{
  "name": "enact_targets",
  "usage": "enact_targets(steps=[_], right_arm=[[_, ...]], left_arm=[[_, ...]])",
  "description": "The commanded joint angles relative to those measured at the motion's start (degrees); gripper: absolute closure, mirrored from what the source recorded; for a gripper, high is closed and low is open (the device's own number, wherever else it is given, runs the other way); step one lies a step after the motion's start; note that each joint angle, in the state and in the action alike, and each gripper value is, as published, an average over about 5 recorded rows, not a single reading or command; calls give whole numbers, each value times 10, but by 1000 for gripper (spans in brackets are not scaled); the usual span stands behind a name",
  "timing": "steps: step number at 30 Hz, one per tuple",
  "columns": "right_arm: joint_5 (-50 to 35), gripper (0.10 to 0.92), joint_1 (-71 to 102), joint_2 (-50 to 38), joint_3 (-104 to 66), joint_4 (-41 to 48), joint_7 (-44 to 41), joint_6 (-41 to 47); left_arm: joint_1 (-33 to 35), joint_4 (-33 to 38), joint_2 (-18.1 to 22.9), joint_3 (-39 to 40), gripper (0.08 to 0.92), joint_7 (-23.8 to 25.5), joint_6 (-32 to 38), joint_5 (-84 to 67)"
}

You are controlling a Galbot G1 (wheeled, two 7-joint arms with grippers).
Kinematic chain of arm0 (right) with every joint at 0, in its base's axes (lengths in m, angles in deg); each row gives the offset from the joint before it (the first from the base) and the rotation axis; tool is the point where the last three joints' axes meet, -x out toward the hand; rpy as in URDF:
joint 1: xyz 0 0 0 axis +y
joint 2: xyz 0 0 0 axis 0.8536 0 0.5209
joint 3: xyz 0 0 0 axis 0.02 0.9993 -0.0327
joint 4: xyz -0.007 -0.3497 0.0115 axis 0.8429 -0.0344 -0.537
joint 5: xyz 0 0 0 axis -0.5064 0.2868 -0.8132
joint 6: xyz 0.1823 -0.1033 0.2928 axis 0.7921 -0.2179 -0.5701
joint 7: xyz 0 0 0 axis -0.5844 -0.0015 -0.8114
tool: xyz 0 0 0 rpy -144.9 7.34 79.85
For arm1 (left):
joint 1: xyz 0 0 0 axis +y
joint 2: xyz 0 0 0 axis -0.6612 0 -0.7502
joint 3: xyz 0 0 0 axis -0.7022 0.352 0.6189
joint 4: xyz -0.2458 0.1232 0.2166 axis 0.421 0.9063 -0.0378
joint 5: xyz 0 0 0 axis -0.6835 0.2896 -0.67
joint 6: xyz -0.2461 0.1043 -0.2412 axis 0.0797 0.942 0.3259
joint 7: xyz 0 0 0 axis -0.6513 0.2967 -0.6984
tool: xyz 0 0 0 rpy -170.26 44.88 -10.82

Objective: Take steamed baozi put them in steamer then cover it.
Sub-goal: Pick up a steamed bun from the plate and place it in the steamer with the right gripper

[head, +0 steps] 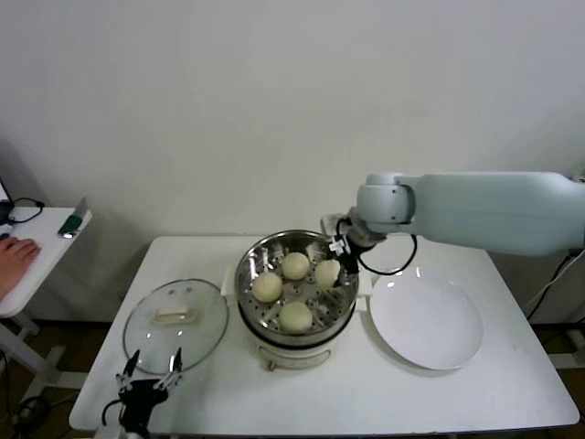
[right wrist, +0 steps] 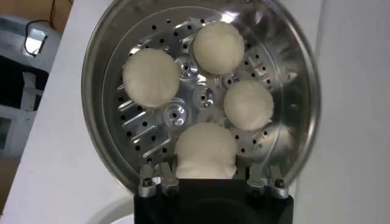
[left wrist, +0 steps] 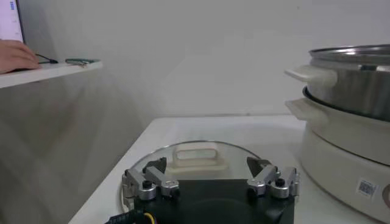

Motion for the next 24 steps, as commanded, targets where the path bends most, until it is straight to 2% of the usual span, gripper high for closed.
enact_targets(steps=[1, 13, 16, 21, 24], right_arm=[[34, 381, 66, 15, -14, 9, 17, 14], [38, 382, 50, 17, -10, 10, 16, 10], [32, 341, 33, 7, -14, 6, 9, 0], [-2, 226, -12, -21, -31, 6, -10, -27], [-49, 206, -31, -50, -57, 12, -13, -34]], left_arm=[[1, 0, 1, 1, 177, 0, 1, 1], [1, 4, 0, 1, 177, -1, 0, 1], [1, 5, 0, 0, 177, -4, 0, 3], [1, 8, 0, 0, 177, -6, -4, 4], [2, 13, -1, 0, 177, -6, -6, 5]])
